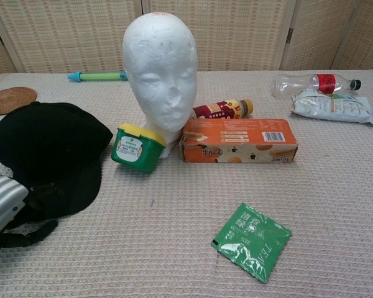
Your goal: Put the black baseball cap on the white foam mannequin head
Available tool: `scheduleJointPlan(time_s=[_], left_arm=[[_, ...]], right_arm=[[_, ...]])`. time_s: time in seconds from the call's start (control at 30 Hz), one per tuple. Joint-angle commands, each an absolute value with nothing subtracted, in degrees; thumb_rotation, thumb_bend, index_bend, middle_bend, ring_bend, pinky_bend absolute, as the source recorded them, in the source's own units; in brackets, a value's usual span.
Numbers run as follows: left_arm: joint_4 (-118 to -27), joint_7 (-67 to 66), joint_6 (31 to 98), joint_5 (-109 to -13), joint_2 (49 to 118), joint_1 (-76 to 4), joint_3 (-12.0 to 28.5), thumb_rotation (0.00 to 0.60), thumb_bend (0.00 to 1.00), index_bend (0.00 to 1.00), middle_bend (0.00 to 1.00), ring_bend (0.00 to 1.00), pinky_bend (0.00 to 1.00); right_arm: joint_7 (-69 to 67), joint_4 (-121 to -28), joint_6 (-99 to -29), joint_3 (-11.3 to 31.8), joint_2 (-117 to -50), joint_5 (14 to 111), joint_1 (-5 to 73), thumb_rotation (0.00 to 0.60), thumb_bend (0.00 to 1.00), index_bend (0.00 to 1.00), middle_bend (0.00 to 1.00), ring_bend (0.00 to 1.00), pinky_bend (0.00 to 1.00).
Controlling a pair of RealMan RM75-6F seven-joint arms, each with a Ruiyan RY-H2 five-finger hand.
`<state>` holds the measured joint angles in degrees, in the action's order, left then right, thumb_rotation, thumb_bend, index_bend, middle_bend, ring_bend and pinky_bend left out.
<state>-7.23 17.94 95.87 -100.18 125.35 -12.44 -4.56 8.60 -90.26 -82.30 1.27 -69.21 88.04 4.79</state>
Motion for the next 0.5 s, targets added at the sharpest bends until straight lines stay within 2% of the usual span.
scheduleJointPlan(time_s=[0.03, 0.5], left_arm=[[-7.0, 17.8, 95.3, -99.4, 125.2, -12.8, -4.3, 0.600, 0.34, 0.47, 1.00, 0.94, 1.00], [-6.6, 16.7, 95.4, -97.7, 123.2, -13.7, -4.5, 0.600, 0.35, 0.45, 1.00, 0.93, 1.00]], right_arm=[[8.8, -90.5, -81.9, 1.1, -69.1, 87.9, 4.9, 0.600, 0.11, 0.00, 0.00, 0.00, 0.00], [8.8, -91.4, -80.8, 0.5, -68.5, 88.0, 5.3, 0.600, 0.11, 0.00, 0.00, 0.00, 0.00]])
